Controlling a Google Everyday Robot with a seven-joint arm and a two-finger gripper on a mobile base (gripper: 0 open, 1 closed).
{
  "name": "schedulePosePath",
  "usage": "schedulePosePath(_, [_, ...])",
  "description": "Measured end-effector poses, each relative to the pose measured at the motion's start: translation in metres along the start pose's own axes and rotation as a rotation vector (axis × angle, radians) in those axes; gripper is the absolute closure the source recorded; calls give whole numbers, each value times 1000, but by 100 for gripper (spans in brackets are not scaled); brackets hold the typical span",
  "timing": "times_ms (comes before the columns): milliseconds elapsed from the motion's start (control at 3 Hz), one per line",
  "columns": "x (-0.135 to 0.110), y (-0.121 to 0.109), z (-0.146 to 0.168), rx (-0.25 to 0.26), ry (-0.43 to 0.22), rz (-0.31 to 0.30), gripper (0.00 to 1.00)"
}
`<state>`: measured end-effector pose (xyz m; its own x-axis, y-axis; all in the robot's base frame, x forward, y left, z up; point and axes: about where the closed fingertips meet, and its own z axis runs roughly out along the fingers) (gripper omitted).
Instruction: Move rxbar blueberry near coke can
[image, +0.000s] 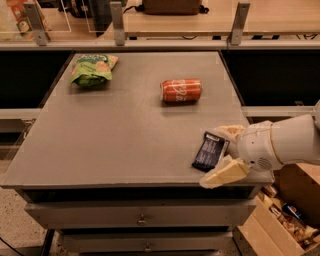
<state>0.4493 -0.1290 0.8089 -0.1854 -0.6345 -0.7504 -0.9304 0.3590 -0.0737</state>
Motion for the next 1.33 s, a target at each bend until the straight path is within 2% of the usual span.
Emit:
schedulePosePath(1000, [-2, -1, 4, 0, 14, 9, 87])
schedulePosePath(1333, [-3, -1, 3, 0, 14, 9, 100])
